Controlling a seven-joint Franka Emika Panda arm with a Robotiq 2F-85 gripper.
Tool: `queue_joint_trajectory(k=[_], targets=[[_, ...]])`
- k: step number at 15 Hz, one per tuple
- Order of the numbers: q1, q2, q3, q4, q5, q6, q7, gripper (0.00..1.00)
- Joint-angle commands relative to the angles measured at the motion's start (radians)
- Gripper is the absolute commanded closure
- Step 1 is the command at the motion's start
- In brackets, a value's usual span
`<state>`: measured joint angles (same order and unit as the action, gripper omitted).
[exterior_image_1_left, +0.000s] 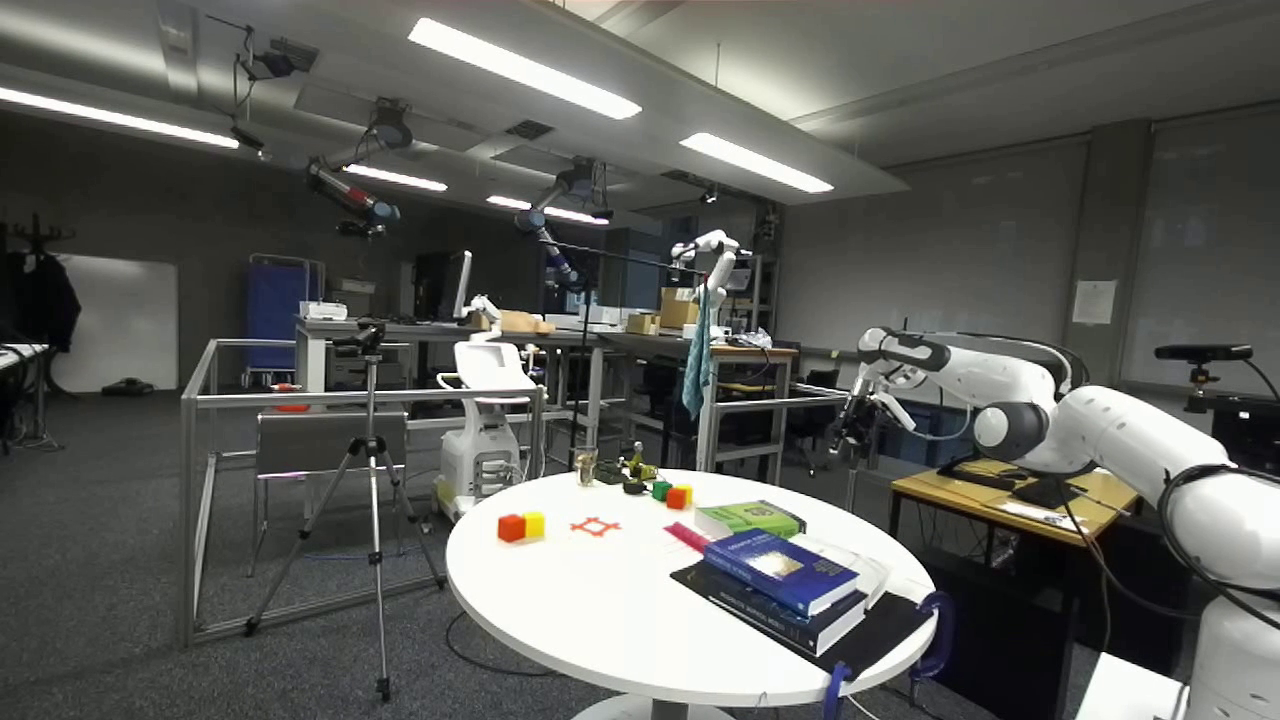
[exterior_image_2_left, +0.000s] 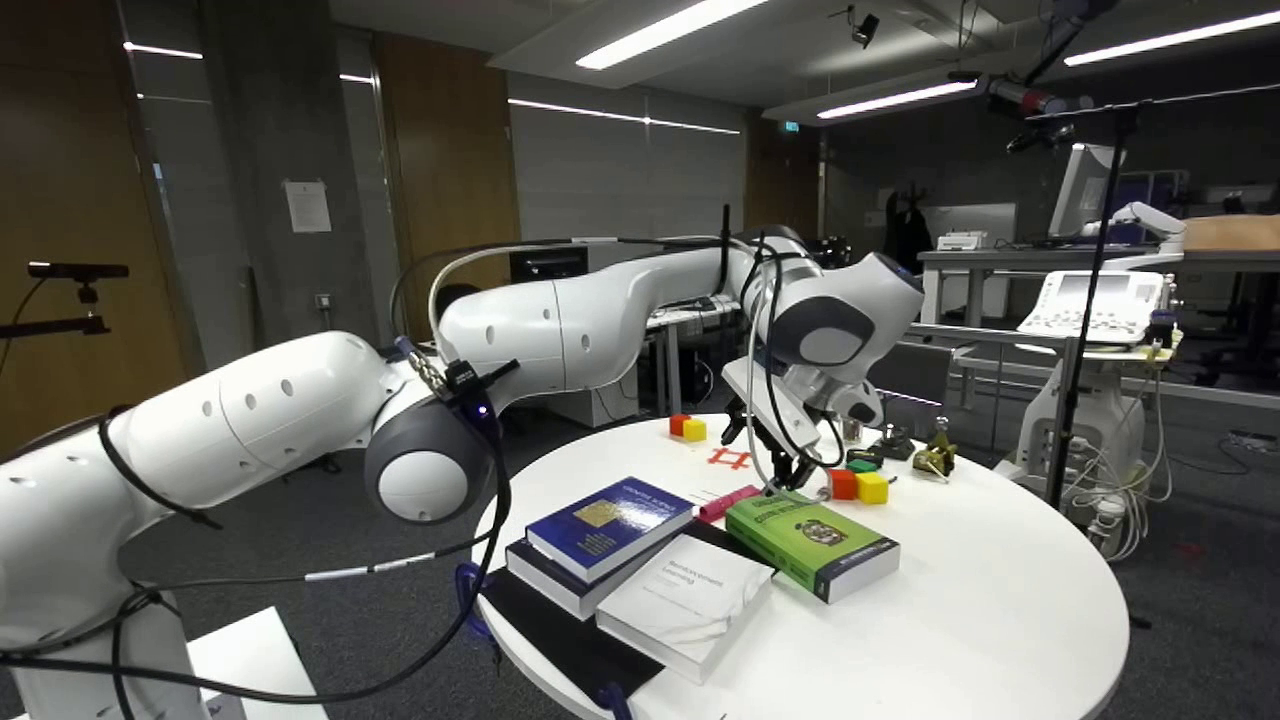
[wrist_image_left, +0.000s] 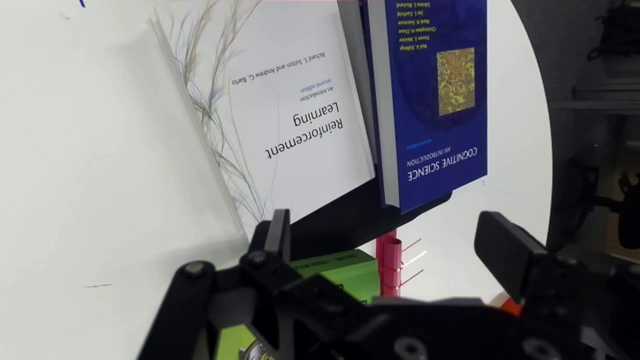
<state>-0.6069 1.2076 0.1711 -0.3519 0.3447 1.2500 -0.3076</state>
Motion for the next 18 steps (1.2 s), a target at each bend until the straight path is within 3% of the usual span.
queue_joint_trajectory(k=[1,12,18], targets=[[0.029,-0.038,-0.032,0.0,-0.056,-0.038,0.014,0.0],[0.113,-0.052,-0.092,0.0,-0.172,-0.03,-0.038,0.0],[0.105,-0.017,-0.074,-0.005,-0.144,-0.003,-0.012,0.0]])
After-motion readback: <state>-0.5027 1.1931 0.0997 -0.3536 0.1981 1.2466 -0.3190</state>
